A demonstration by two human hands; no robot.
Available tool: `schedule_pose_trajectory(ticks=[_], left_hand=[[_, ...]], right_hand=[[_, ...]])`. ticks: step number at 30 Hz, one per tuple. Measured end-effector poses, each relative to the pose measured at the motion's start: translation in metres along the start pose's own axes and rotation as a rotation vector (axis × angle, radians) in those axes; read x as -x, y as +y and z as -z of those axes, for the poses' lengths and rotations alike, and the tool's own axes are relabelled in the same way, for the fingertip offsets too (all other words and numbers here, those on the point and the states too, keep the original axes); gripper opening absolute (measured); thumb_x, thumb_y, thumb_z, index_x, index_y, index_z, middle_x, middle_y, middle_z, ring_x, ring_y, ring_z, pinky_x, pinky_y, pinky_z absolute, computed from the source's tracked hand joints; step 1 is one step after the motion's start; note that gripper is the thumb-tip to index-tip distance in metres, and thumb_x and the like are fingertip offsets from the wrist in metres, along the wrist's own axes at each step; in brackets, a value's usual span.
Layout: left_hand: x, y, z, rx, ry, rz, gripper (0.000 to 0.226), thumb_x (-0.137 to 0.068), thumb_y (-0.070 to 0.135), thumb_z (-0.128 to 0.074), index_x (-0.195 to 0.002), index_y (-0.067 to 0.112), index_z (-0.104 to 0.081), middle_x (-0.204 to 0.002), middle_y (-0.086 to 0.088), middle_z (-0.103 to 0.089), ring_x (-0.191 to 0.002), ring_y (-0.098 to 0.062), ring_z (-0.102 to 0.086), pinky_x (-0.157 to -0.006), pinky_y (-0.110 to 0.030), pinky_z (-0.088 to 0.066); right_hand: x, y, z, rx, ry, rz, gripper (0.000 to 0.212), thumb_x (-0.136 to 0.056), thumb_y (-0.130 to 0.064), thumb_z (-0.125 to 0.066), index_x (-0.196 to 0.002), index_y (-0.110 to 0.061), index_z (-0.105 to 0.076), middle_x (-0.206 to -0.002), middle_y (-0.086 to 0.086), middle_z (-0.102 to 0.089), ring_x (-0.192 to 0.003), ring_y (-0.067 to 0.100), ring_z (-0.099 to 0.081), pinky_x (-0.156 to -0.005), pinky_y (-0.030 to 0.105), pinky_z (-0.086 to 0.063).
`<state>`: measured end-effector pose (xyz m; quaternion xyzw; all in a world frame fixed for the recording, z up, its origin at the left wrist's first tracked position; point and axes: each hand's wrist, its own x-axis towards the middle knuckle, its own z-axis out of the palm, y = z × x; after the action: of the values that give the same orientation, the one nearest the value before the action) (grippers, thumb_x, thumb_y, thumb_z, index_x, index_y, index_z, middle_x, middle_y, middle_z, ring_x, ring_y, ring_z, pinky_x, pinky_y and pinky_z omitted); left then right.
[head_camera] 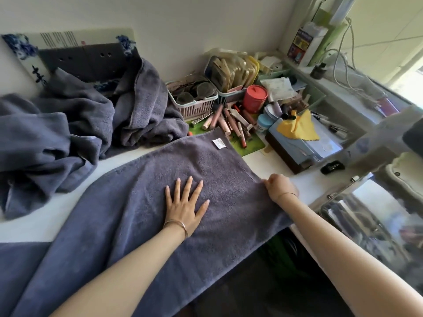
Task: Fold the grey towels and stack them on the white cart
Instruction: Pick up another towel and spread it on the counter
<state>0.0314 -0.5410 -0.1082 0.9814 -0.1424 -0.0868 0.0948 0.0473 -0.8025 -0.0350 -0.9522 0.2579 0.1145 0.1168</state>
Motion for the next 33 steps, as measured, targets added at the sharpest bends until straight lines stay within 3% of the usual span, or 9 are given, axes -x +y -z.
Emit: schedule_pose_trajectory(ticks=[3,7,15,18,21,24,27,30,33], left_hand=[[0.000,-0.002,0.004,0.010,0.002,-0.022,0.089,-0.055,0.071,0.041,-0.136,0.037,0.026,-0.158,0.003,0.013,-0.145,-0.027,0.012,-0.112,-0.051,0.013],[0.008,-0.017,0.022,0.054,0.027,-0.080,0.092,-0.057,0.074,0.036,-0.139,0.034,0.026,-0.157,0.003,0.015,-0.145,-0.020,0.012,-0.115,-0.043,0.010],[0.055,-0.120,0.076,0.113,0.170,0.019,0.095,-0.077,0.075,0.013,-0.149,0.021,-0.020,-0.155,-0.004,-0.021,-0.143,-0.023,-0.017,-0.116,-0.040,-0.006],[0.087,-0.178,0.093,0.058,0.285,0.061,0.076,-0.093,0.062,-0.009,-0.134,0.009,-0.046,-0.134,-0.012,-0.051,-0.122,-0.024,-0.042,-0.104,-0.035,-0.027],[0.123,-0.236,0.097,0.048,0.310,0.169,0.067,-0.095,0.055,-0.021,-0.113,0.003,-0.060,-0.108,-0.013,-0.064,-0.100,-0.031,-0.055,-0.087,-0.036,-0.038],[0.156,-0.282,0.096,0.044,0.208,0.283,0.063,-0.087,0.053,-0.028,-0.114,0.006,-0.062,-0.111,-0.010,-0.064,-0.104,-0.034,-0.058,-0.090,-0.039,-0.043],[0.176,-0.310,0.092,0.010,0.078,0.353,0.054,-0.094,0.051,-0.036,-0.130,0.012,-0.050,-0.128,-0.006,-0.055,-0.124,-0.026,-0.043,-0.103,-0.034,-0.031],[0.183,-0.323,0.091,-0.047,0.049,0.298,0.073,-0.081,0.066,-0.018,-0.121,0.017,-0.056,-0.116,-0.004,-0.057,-0.115,-0.025,-0.048,-0.098,-0.032,-0.033],[0.188,-0.330,0.090,-0.087,0.086,0.207,0.035,-0.089,0.050,-0.048,-0.104,0.021,-0.060,-0.105,-0.003,-0.051,-0.104,-0.024,-0.046,-0.088,-0.030,-0.033]], right_hand=[[0.009,-0.006,-0.011,0.039,0.118,0.069,0.030,-0.096,-0.039,-0.046,-0.108,-0.012,-0.054,-0.111,0.010,-0.059,-0.098,0.028,-0.055,-0.078,0.034,-0.043],[0.022,-0.029,-0.028,-0.094,0.184,0.372,0.037,-0.092,-0.042,-0.054,-0.117,-0.015,-0.053,-0.125,0.005,-0.049,-0.114,0.024,-0.048,-0.096,0.035,-0.037],[0.079,-0.147,-0.065,-0.313,0.027,0.669,0.030,-0.092,-0.030,-0.056,-0.116,-0.013,-0.054,-0.125,0.006,-0.050,-0.113,0.028,-0.051,-0.093,0.040,-0.043],[0.107,-0.202,-0.076,-0.349,-0.043,0.794,0.031,-0.092,-0.027,-0.057,-0.117,-0.010,-0.054,-0.124,0.008,-0.051,-0.114,0.030,-0.050,-0.093,0.039,-0.040],[0.139,-0.251,-0.089,-0.379,-0.129,0.916,0.034,-0.092,-0.031,-0.057,-0.119,-0.011,-0.054,-0.124,0.006,-0.051,-0.113,0.027,-0.050,-0.096,0.040,-0.040],[0.172,-0.295,-0.105,-0.334,-0.223,1.011,0.037,-0.092,-0.036,-0.056,-0.121,-0.014,-0.054,-0.124,0.003,-0.052,-0.115,0.024,-0.050,-0.097,0.036,-0.038],[0.198,-0.329,-0.122,-0.228,-0.302,1.055,0.036,-0.092,-0.040,-0.054,-0.119,-0.017,-0.056,-0.125,0.002,-0.055,-0.117,0.023,-0.048,-0.100,0.032,-0.031],[0.214,-0.353,-0.138,-0.037,-0.344,1.091,0.037,-0.091,-0.044,-0.052,-0.118,-0.019,-0.056,-0.121,0.002,-0.060,-0.119,0.023,-0.047,-0.103,0.032,-0.027],[0.223,-0.366,-0.148,0.153,-0.313,1.138,0.039,-0.087,-0.050,-0.056,-0.110,-0.019,-0.061,-0.115,0.005,-0.060,-0.114,0.026,-0.046,-0.101,0.035,-0.029]])
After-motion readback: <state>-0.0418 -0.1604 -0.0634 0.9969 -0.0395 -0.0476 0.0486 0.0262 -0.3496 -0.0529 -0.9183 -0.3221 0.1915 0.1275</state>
